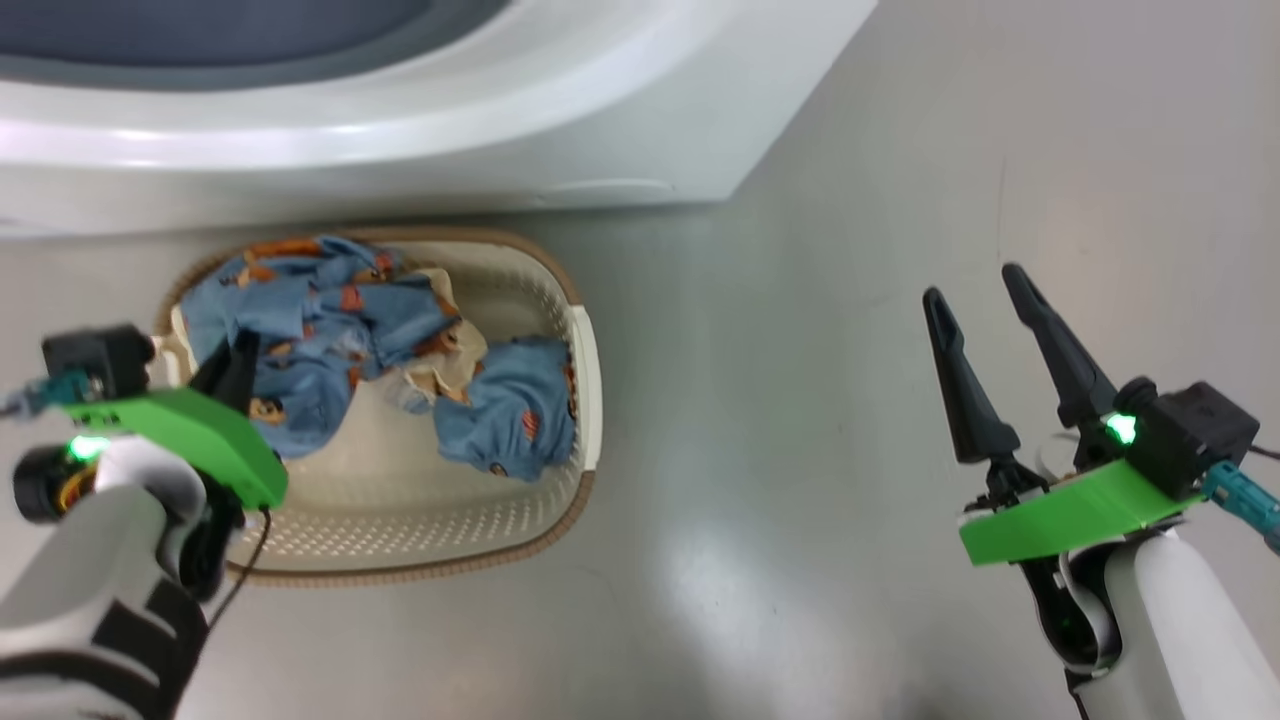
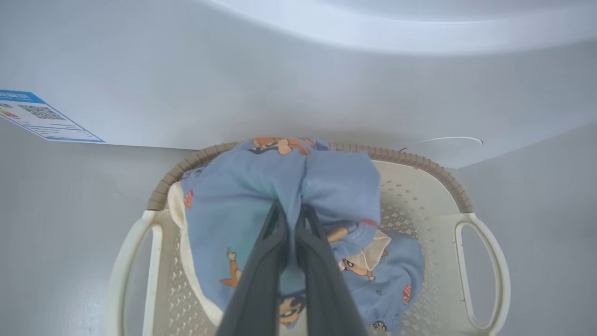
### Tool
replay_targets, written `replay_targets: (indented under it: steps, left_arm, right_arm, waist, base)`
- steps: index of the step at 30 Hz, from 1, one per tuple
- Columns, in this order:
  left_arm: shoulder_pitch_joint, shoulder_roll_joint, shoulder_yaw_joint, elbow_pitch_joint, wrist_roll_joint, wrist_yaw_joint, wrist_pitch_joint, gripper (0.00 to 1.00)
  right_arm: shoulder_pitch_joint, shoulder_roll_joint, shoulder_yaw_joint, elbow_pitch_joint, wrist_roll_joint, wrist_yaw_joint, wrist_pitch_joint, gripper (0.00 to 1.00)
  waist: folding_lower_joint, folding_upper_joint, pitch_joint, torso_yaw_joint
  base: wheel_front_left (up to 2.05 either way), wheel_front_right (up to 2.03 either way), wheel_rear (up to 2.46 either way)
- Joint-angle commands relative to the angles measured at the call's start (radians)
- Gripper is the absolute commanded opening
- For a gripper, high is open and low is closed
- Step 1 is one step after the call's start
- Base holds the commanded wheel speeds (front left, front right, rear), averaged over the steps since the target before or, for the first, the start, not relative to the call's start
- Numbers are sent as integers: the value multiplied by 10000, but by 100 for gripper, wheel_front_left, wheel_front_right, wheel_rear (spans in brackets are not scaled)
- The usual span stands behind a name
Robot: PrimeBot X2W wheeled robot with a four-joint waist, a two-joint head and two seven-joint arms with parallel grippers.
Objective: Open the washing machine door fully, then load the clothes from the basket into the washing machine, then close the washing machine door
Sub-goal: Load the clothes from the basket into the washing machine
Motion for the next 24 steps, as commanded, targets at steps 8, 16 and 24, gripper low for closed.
replay_targets:
  steps: [8, 16, 24]
  left_arm:
    - [1621, 53, 2512, -1550, 1988, -1, -134, 0]
    - [2776, -404, 4186, -2973, 3369, -11, -135, 0]
    - [3932, -625, 5093, -4571, 4024, -14, -135, 0]
  right_arm:
    - [902, -188, 54, -66, 92, 16, -118, 100]
    - [1419, -263, -69, 8, 159, 16, -118, 100]
    - [1996, -341, -181, 99, 245, 16, -118, 100]
  waist:
    - [0, 0, -1446, 360]
    - [0, 0, -2396, 450]
    - [0, 0, -3363, 518]
  base:
    - [0, 0, 0]
    - [0, 0, 0]
    - [0, 0, 0]
